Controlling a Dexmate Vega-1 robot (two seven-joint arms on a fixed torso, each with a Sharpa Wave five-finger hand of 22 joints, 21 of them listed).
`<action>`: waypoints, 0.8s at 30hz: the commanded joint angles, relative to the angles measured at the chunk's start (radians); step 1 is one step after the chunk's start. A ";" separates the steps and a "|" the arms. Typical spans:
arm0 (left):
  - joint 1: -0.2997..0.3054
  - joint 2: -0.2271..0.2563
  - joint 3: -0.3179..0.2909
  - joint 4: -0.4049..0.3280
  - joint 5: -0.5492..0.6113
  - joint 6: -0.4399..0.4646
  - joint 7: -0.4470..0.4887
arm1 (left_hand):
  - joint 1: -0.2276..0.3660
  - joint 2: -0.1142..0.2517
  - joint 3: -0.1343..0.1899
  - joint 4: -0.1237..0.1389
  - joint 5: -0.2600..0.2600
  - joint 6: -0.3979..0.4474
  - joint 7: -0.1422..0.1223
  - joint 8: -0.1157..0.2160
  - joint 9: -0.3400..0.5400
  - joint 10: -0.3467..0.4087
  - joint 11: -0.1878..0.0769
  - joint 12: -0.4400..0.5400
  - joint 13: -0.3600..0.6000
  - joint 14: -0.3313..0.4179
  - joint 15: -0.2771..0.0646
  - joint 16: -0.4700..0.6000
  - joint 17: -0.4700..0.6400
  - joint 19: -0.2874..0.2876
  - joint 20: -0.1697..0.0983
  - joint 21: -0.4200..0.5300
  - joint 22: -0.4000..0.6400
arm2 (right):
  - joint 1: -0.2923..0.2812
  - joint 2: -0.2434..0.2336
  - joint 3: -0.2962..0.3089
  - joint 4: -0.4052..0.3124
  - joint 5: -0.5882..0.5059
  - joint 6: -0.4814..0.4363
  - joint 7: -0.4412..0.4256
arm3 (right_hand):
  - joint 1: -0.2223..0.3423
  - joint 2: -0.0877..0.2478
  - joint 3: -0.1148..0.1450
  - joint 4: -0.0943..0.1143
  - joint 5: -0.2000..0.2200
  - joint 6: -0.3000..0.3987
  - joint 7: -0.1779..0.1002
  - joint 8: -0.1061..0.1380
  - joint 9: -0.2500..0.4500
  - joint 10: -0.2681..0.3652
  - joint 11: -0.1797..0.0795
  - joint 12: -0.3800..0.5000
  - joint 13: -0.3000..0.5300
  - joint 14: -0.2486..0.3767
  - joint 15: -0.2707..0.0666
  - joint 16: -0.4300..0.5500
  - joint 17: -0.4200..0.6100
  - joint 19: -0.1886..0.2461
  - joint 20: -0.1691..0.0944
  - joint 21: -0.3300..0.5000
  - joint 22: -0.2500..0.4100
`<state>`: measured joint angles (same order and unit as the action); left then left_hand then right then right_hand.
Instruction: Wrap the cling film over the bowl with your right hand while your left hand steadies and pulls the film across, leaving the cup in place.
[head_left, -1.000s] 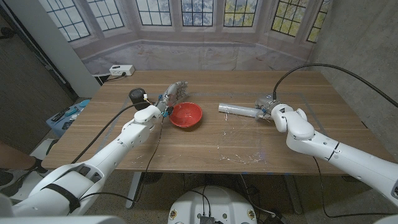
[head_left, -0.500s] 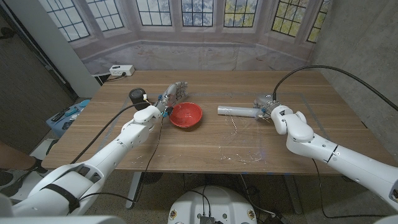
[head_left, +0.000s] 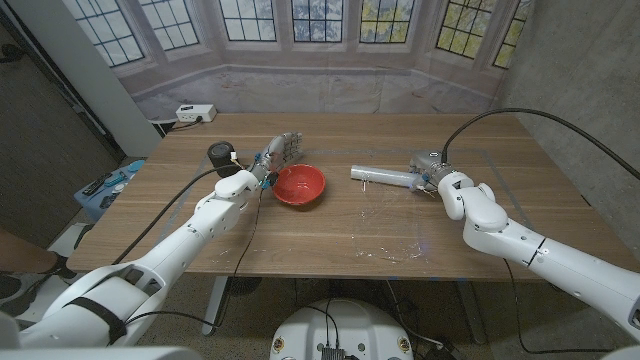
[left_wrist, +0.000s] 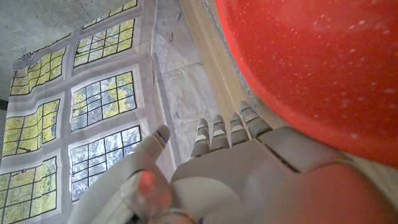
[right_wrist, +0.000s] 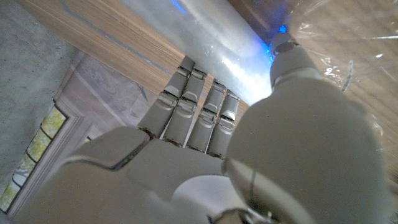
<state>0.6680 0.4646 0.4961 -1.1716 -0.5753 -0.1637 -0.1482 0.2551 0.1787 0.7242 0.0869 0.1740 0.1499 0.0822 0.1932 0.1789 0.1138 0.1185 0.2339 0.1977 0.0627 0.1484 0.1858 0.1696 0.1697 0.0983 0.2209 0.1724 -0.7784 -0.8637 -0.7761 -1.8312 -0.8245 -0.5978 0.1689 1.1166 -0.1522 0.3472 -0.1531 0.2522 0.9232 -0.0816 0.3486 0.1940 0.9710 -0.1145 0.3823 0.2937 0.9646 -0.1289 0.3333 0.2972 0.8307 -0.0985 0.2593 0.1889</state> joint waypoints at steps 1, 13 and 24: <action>-0.003 -0.001 0.004 0.004 0.002 0.002 -0.002 | -0.001 -0.007 0.009 0.002 0.002 0.011 -0.003 -0.002 0.005 0.003 0.003 0.005 0.004 0.006 -0.002 -0.002 0.004 0.008 0.001 -0.002 0.003 | -0.026 -0.003 0.026 0.007 0.045 0.018 -0.075 | 0.068 0.074 -0.004 -0.002 -0.005 0.140 -0.092 0.010 0.002 0.073 -0.059 0.000 -0.006 0.029 -0.114 0.009 0.006 0.013 -0.104 0.009 0.003; -0.013 -0.007 0.010 0.015 0.002 0.008 -0.013 | -0.001 -0.007 0.010 0.001 0.002 0.014 -0.007 -0.001 0.006 0.005 0.002 0.004 0.004 0.008 -0.003 -0.002 0.004 0.009 0.000 -0.004 0.003 | -0.042 -0.004 0.041 0.001 0.070 0.013 -0.132 | 0.124 0.101 -0.010 -0.008 -0.016 0.144 -0.084 -0.004 0.000 0.084 -0.062 -0.023 -0.025 0.071 -0.115 0.004 -0.005 0.080 -0.102 0.043 0.007; -0.020 -0.015 0.011 0.031 0.000 0.005 -0.018 | 0.001 -0.005 0.010 -0.002 0.002 0.022 -0.012 0.001 0.006 0.004 0.001 0.003 0.005 0.007 -0.004 -0.003 0.004 0.010 0.000 -0.005 0.003 | -0.045 -0.015 0.051 -0.024 0.078 0.004 -0.148 | 0.153 0.105 -0.031 -0.008 -0.030 0.146 -0.087 -0.018 0.000 0.078 -0.069 -0.043 -0.028 0.093 -0.115 -0.004 -0.014 0.151 -0.105 0.081 0.009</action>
<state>0.6571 0.4569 0.5047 -1.1570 -0.5739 -0.1579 -0.1586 0.2552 0.1787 0.7325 0.0868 0.1740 0.1608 0.0713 0.1932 0.1789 0.1144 0.1178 0.2339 0.1976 0.0681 0.1428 0.1858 0.1696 0.1697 0.0983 0.2209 0.1724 -0.8165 -0.8708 -0.7383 -1.8342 -0.7582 -0.5824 0.0493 1.1349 -0.1705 0.3216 -0.1604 0.2270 0.9479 -0.0573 0.3319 0.1902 1.0040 -0.1352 0.3419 0.2616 1.0246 -0.1464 0.3321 0.2817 0.9616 -0.1286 0.3340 0.1941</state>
